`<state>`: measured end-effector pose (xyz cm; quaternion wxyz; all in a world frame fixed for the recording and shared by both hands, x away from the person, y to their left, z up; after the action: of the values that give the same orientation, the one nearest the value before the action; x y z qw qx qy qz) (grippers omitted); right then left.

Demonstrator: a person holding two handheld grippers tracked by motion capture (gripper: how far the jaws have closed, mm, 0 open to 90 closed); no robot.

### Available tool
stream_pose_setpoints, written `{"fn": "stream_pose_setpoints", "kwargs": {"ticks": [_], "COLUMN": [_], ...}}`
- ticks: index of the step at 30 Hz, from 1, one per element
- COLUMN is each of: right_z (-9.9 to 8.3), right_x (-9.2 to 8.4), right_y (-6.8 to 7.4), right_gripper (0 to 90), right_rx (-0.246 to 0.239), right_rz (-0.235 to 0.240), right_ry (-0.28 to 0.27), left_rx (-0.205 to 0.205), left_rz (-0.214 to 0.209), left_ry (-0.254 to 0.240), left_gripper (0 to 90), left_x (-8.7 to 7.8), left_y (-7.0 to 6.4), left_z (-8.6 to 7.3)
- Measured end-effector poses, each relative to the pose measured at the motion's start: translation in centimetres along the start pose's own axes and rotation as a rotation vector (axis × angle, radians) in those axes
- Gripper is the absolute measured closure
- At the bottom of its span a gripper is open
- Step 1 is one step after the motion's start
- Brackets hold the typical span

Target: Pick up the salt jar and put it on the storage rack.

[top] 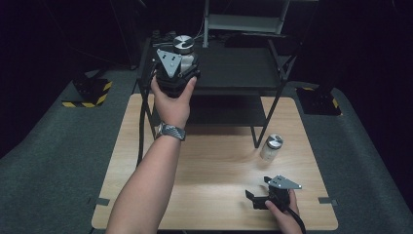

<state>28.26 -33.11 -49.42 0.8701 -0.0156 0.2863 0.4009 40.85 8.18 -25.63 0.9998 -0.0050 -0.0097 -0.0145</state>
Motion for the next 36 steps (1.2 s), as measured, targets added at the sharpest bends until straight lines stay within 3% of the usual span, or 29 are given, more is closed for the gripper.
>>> {"fn": "stream_pose_setpoints", "kwargs": {"ticks": [17, 25, 30, 36], "right_z": [0.0, 0.0, 0.0, 0.0], "right_x": [0.0, 0.0, 0.0, 0.0], "right_y": [0.0, 0.0, 0.0, 0.0], "right_gripper": [0.8, 0.8, 0.8, 0.8], "right_rx": [0.002, 0.005, 0.002, 0.005], "right_rz": [-0.001, 0.001, 0.001, -0.001], "right_ry": [-0.001, -0.002, -0.001, -0.001], "left_rx": [-0.02, -0.033, -0.022, -0.013], "left_rz": [-0.022, -0.016, -0.003, -0.026], "left_ry": [0.004, 0.009, -0.003, -0.024], "left_gripper": [30.0, 21.0, 3.6, 0.5], "left_x": [0.5, 0.5, 0.3, -0.3], "left_y": [0.6, 0.8, 0.7, 1.1], "left_z": [-0.2, -0.1, 0.0, 0.0]}}
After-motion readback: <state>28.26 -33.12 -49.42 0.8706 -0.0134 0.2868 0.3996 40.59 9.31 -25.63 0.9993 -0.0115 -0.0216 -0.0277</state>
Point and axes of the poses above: each handheld gripper's, and its own axes: x roughly forward along the jaws, z roughly out of its top, y roughly to its left, the point moved 6 cm from there along x, roughly forward along the jaws, and after that the axes turned 10 degrees about z, right-handed, at the moved point
